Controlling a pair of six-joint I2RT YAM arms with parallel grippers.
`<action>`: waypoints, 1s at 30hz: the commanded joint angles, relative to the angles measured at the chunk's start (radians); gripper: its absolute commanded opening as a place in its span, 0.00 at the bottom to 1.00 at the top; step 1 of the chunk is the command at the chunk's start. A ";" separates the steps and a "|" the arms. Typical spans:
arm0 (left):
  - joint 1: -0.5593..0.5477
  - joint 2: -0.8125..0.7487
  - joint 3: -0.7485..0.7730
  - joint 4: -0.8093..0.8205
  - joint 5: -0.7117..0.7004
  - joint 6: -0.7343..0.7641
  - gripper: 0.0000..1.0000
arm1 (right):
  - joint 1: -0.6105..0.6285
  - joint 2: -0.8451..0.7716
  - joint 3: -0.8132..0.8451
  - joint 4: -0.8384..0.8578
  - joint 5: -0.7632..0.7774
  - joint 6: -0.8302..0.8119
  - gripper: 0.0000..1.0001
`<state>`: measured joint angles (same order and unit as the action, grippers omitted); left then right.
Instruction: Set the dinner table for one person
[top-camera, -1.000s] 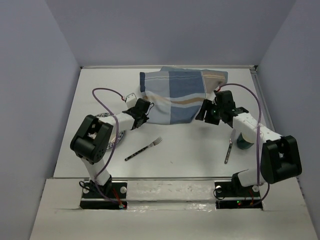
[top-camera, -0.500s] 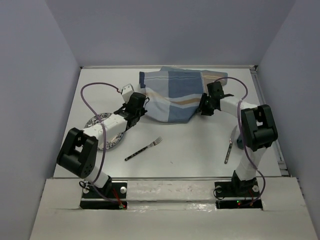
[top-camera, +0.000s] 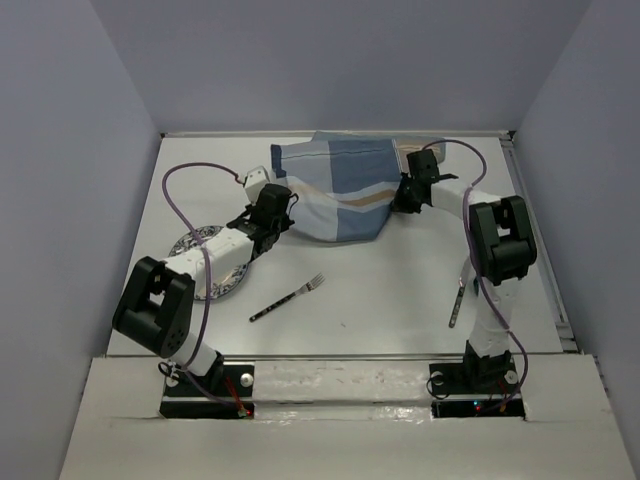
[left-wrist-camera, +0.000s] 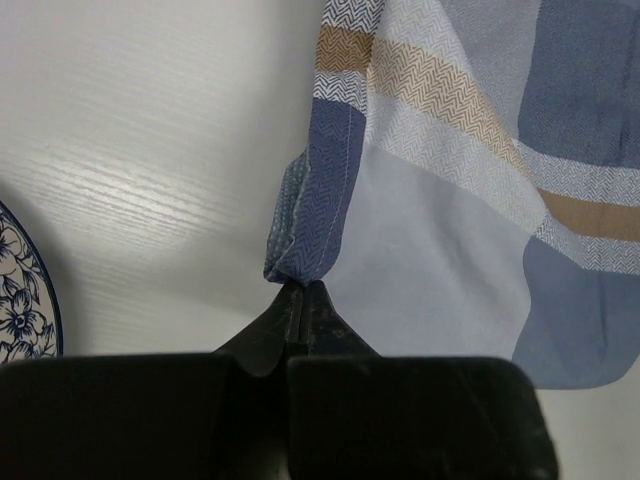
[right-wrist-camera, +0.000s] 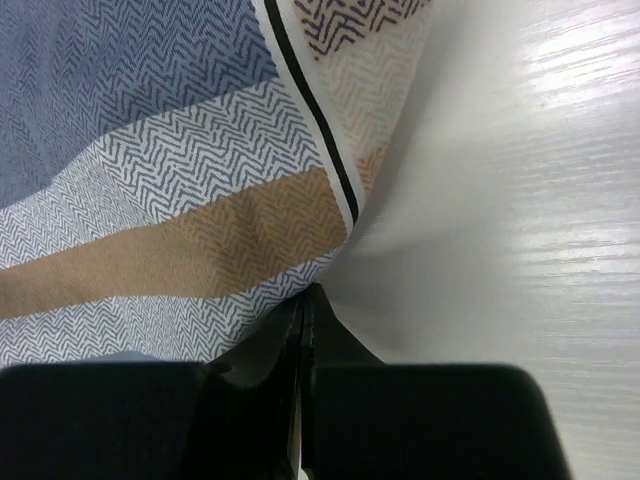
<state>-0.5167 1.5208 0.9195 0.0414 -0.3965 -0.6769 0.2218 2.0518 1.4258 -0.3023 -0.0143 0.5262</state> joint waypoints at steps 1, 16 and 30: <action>0.003 -0.042 0.091 0.022 -0.048 0.059 0.00 | -0.006 -0.062 0.065 0.031 0.071 -0.058 0.00; 0.003 -0.145 0.174 -0.005 -0.070 0.122 0.00 | -0.006 -0.386 -0.168 -0.121 0.024 -0.098 0.19; 0.001 -0.228 0.047 -0.008 -0.013 0.126 0.00 | -0.041 0.100 0.245 -0.006 -0.167 0.041 0.74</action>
<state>-0.5152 1.3525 1.0000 0.0097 -0.4137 -0.5529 0.2047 2.0945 1.5860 -0.3828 -0.1112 0.4671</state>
